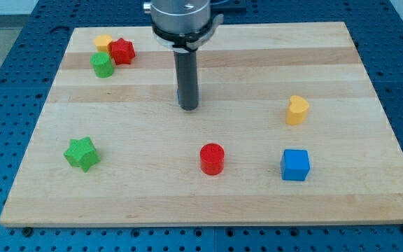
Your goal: Push the blue triangle to the red star
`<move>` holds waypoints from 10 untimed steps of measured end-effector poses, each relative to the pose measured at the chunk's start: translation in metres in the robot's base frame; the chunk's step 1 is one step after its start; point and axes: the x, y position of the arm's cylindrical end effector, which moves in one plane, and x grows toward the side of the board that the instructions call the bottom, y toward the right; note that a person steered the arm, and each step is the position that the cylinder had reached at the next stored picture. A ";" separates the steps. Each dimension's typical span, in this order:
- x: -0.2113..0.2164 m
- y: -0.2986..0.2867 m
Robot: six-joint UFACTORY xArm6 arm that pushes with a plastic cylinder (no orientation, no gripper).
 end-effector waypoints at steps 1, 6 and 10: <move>-0.031 -0.007; -0.125 0.010; -0.144 -0.058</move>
